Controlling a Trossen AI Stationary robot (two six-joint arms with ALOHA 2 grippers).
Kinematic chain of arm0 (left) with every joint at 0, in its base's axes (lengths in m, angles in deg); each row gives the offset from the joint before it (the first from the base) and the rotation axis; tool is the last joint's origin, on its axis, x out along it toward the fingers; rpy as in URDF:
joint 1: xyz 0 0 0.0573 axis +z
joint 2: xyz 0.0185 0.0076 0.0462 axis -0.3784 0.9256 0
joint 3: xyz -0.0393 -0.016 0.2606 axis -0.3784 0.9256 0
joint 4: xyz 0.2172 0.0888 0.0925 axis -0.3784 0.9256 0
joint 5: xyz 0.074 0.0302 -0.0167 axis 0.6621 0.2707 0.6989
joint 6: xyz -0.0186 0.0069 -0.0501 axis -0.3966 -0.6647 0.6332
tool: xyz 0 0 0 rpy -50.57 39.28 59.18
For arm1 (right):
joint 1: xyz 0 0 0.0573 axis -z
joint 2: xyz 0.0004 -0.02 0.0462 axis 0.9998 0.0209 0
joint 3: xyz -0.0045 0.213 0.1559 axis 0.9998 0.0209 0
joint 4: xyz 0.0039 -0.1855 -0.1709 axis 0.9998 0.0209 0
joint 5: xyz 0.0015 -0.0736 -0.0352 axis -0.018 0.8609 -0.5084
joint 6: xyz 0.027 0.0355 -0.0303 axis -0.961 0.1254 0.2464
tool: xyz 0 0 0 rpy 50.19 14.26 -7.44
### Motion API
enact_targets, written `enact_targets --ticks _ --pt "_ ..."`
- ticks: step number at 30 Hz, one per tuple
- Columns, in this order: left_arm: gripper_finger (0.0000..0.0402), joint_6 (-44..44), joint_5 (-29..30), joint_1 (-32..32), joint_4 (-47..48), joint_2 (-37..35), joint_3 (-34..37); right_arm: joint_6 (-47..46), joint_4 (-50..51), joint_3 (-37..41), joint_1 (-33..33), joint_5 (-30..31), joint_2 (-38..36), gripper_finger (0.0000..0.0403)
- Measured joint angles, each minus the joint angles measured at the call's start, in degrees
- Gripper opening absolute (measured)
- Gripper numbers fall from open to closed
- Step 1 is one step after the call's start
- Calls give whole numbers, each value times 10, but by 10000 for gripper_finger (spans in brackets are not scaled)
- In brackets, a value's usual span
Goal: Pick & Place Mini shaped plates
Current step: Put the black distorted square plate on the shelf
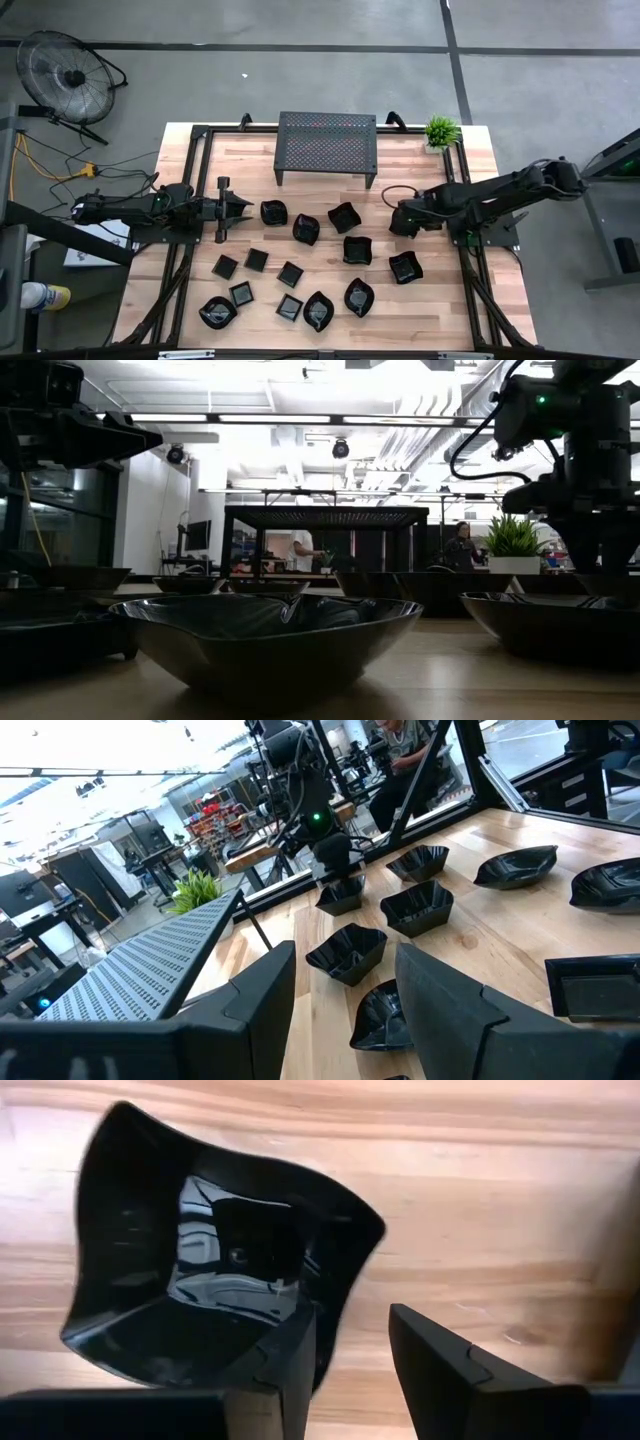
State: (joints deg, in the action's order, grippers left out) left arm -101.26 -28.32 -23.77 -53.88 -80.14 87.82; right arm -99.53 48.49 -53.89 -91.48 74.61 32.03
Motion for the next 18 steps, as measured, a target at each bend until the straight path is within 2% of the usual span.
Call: enact_targets --ticks 18 --pt "170 0 0 0 0 0 0 -1 -19 1 0 1 1 123"
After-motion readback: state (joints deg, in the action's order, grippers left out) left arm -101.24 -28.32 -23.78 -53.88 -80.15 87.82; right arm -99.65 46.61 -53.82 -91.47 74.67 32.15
